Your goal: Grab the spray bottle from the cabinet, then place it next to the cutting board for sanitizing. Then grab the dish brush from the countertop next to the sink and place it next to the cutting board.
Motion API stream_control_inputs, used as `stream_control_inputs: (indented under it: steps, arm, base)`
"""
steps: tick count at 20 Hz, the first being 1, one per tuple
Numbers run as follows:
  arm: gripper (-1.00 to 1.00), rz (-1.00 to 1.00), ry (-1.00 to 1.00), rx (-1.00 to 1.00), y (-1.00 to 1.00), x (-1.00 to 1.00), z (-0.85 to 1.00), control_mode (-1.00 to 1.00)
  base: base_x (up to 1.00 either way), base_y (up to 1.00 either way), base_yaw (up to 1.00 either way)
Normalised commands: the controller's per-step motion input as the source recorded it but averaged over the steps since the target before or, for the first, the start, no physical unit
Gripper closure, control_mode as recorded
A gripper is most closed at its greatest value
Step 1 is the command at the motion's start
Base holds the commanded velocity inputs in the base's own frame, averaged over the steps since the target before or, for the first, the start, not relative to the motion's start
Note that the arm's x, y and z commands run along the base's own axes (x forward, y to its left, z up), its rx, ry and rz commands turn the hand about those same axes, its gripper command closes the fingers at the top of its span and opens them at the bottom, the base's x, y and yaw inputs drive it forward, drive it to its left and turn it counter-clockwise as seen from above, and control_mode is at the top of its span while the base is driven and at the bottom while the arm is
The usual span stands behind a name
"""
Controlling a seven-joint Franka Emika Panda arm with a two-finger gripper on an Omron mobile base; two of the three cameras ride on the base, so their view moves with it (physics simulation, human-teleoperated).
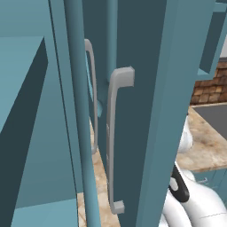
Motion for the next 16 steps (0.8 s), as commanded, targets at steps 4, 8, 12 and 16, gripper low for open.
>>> stream_control_inputs:
  steps: [4, 8, 12, 16]
  arm:
    - [1.00, 0.01, 0.00, 0.00, 0.00, 0.38, -0.08, -1.00]
    - [1.00, 0.00, 0.00, 0.00, 0.00, 0.24, -0.16, -1.00]
    - [1.00, 0.00, 0.03, -0.03, 0.00, 0.01, -0.34, -1.00]
    - [1.00, 0.00, 0.01, -0.02, 0.00, 0.00, -0.41, -1.00]
  base:
    - [0.00, 0.00, 0.00]
    - [0.00, 0.00, 0.00]
    - [0.00, 0.00, 0.00]
    - [0.00, 0.00, 0.00]
